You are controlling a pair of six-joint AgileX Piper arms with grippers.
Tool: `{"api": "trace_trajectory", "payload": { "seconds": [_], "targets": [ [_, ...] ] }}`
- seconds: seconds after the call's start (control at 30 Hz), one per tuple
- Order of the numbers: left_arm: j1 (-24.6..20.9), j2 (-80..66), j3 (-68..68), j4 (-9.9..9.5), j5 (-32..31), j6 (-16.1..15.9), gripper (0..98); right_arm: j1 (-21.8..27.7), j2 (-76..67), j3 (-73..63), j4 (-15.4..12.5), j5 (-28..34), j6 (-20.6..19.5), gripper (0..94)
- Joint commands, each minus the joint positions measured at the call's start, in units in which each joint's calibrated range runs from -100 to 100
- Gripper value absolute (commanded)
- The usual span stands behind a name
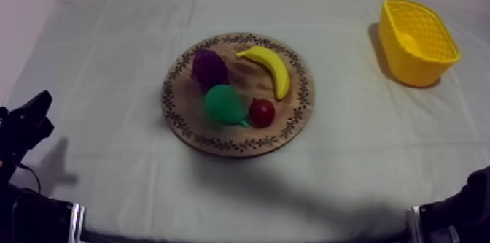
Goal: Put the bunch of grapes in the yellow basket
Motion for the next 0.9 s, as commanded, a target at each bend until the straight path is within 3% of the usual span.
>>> {"api": "trace_trajectory", "payload": {
  "seconds": [0.0,0.27,0.6,0.87],
  "targets": [
    [-0.03,0.00,-0.03,0.02,0.01,-0.01,0.1,-0.16,3.72,-2.05,-0.04,1.92,-1.15,0.2],
    [-0.03,0.00,-0.03,0.02,0.01,-0.01,0.1,-0.32,11.76,-6.53,-2.13,6.11,-0.39,1.1],
    [-0.03,0.00,-0.03,0.02,0.01,-0.01,0.1,0.96,18.36,-11.14,-5.62,8.61,0.84,15.9],
    [-0.03,0.00,-0.03,0.02,0.01,-0.01,0.1,1.50,19.67,-9.46,-9.04,6.08,-0.40,49.8]
  ]
}}
